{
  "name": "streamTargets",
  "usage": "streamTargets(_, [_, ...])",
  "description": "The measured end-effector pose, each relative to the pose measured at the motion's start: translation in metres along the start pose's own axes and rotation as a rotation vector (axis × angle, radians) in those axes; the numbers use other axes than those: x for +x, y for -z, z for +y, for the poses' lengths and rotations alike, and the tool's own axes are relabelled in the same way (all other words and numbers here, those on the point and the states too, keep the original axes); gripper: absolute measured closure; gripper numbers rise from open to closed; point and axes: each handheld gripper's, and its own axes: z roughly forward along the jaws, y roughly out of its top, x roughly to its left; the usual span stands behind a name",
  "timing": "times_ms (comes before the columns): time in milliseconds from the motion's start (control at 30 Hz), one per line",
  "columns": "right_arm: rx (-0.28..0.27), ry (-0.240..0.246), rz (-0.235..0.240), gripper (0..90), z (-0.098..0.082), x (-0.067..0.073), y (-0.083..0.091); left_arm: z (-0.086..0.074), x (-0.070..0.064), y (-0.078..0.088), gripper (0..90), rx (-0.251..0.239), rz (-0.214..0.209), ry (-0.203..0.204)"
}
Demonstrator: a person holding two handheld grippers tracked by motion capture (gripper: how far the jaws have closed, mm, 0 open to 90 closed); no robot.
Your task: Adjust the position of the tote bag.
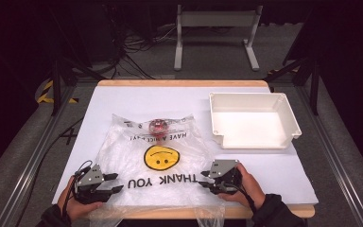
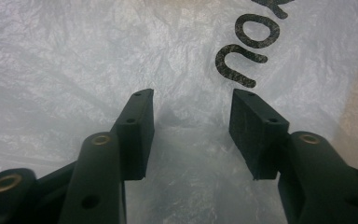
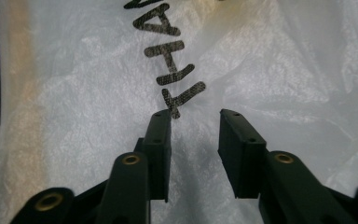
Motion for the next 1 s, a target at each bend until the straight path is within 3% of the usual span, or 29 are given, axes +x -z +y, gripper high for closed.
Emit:
streamTargets(300, [-0.007, -0.006, 0.019, 90.0, -0.001, -0.001, -0.002, 0.0, 0.002, 0.001, 78.6, -0.006, -0.011, -0.008])
streamTargets(433, [-0.014, -0.011, 0.005, 90.0, -0.001, -0.001, -0.001, 0.001, 0.0, 0.001, 87.9, -0.004, -0.016, -0.022])
streamTargets(567, [-0.038, -0.012, -0.002, 90.0, 0.002, 0.0, 0.004, 0.002, -0.001, 0.003, 89.9, -0.011, -0.012, -0.028])
streamTargets(633, [-0.064, -0.013, 0.004, 83.6, 0.004, 0.003, 0.009, 0.002, -0.001, 0.003, 89.9, -0.011, -0.01, -0.028])
streamTargets(800, [-0.103, 0.03, 0.076, 51.2, 0.01, 0.021, 0.019, 0.003, -0.003, 0.001, 89.9, -0.007, -0.006, -0.035])
streamTargets(1000, [-0.071, 0.085, 0.108, 32.8, 0.007, 0.043, 0.02, 0.003, -0.003, 0.003, 90.0, -0.015, 0.0, -0.033])
